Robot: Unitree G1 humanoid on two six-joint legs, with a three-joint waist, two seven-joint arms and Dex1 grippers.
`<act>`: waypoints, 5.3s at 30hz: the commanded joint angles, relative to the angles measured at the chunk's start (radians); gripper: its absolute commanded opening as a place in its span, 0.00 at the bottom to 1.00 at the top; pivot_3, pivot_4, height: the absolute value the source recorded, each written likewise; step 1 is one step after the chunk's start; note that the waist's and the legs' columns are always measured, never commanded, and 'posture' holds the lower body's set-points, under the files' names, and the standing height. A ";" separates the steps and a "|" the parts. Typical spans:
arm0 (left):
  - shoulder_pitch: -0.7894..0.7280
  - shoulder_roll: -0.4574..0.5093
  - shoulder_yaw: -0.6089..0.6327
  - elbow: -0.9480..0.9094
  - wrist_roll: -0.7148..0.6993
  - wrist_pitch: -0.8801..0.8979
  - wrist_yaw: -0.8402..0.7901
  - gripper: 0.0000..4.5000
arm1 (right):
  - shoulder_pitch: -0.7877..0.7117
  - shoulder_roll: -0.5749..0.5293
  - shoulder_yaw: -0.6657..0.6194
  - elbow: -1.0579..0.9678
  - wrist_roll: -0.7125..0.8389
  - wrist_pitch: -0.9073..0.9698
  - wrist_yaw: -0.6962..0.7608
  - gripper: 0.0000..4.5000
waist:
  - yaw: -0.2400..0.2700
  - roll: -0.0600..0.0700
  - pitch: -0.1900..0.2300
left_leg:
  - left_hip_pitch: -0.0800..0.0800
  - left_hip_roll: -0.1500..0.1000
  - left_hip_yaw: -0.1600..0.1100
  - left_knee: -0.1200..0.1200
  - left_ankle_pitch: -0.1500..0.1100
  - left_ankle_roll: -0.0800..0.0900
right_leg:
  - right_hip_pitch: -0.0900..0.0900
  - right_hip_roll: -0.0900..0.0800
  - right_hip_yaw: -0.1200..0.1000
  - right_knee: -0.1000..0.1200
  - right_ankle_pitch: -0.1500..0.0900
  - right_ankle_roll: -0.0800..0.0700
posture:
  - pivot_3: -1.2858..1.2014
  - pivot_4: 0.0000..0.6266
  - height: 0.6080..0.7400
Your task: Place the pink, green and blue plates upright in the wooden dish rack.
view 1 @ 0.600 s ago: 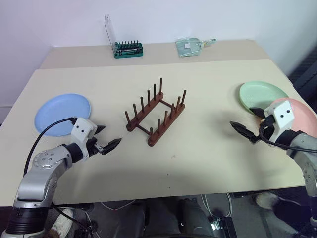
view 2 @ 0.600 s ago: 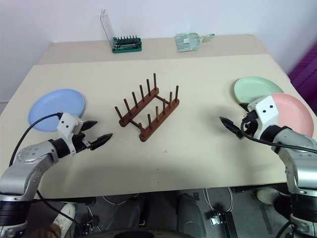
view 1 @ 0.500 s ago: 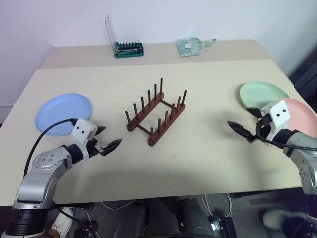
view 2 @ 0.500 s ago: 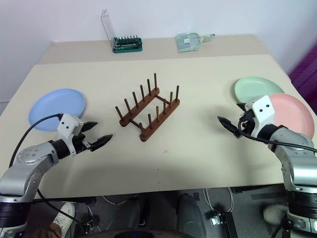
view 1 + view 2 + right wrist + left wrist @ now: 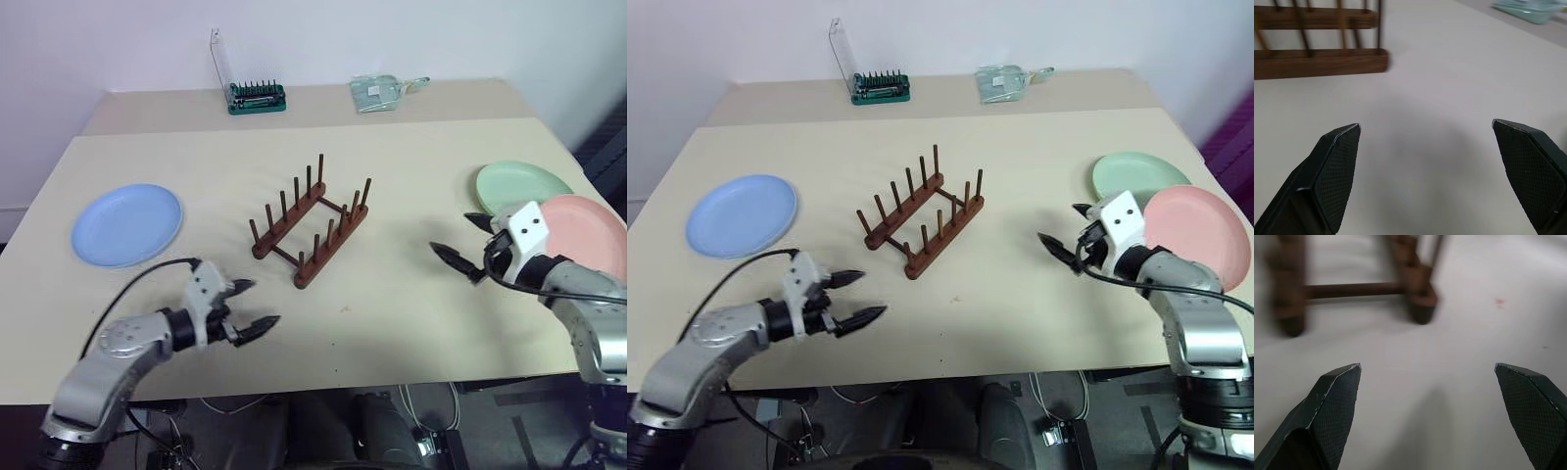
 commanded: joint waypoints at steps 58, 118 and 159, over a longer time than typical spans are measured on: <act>-0.855 -0.327 -0.307 1.135 0.357 -0.648 -0.437 0.17 | 0.387 -0.029 -0.112 -0.373 0.068 0.121 0.010 1.00 | -0.001 0.000 -0.001 | 0.000 0.000 0.005 0.003 0.000 0.001 | 0.000 0.000 -0.001 0.000 0.001 0.003 | 0.52 0.24 1.00; -0.627 -0.356 -0.298 0.771 0.537 -0.229 0.205 0.12 | -0.275 0.104 0.261 0.388 -0.365 -0.111 -0.185 0.00 | -0.002 0.001 -0.006 | 0.004 0.000 0.006 0.004 0.000 0.000 | 0.004 0.000 0.001 0.001 0.003 0.004 | 0.52 0.24 1.00; -0.455 -0.238 -0.273 0.317 0.131 -0.205 -0.285 0.10 | 0.310 -0.156 -0.183 -0.162 -0.483 0.040 -0.246 0.01 | 0.001 0.003 -0.006 | 0.001 0.000 0.009 0.003 -0.001 0.002 | 0.000 0.000 0.002 -0.001 0.003 0.004 | 0.52 0.24 1.00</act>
